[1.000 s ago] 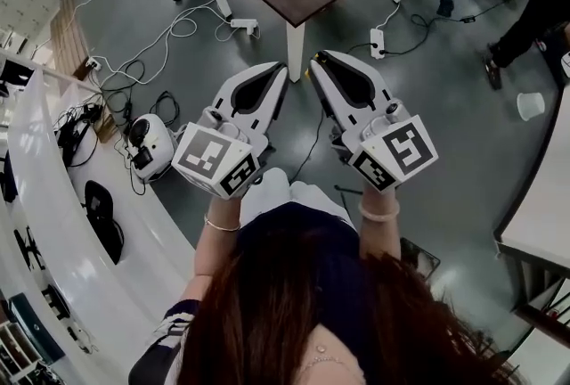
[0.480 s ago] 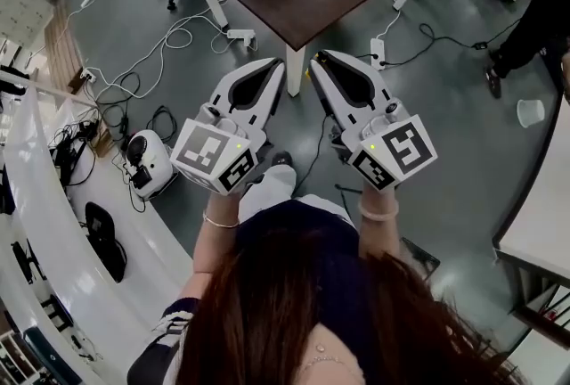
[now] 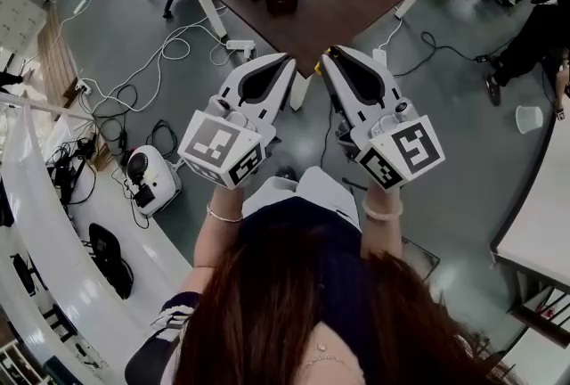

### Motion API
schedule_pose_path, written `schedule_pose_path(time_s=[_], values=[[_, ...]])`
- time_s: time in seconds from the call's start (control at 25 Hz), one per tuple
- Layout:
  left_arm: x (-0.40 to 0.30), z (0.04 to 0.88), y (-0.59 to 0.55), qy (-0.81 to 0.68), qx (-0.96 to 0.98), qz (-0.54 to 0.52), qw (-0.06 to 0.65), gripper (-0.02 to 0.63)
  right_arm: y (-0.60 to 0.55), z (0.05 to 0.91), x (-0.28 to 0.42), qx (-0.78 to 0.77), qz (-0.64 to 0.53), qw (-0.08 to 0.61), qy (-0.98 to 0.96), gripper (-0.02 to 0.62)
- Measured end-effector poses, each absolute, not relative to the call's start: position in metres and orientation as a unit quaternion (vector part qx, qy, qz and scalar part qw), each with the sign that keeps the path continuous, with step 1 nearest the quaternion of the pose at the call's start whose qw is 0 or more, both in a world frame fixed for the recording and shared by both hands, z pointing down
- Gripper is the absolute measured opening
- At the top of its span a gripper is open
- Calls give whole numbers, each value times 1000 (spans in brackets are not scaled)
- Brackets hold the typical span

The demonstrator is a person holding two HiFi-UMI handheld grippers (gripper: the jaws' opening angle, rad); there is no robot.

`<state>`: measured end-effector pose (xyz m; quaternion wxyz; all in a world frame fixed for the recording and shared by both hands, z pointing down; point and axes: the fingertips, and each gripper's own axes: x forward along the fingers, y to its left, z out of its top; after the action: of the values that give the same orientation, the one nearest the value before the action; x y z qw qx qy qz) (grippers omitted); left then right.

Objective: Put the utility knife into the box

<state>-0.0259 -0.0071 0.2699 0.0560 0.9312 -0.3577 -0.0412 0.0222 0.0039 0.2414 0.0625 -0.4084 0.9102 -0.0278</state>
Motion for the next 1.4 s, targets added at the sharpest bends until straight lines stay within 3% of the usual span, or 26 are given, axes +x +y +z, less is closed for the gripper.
schedule_pose_path(time_s=[1.4], values=[[-21,293,-288,-419,903,-34,88,0,-299,270,15,-320,-79,67,942,51]])
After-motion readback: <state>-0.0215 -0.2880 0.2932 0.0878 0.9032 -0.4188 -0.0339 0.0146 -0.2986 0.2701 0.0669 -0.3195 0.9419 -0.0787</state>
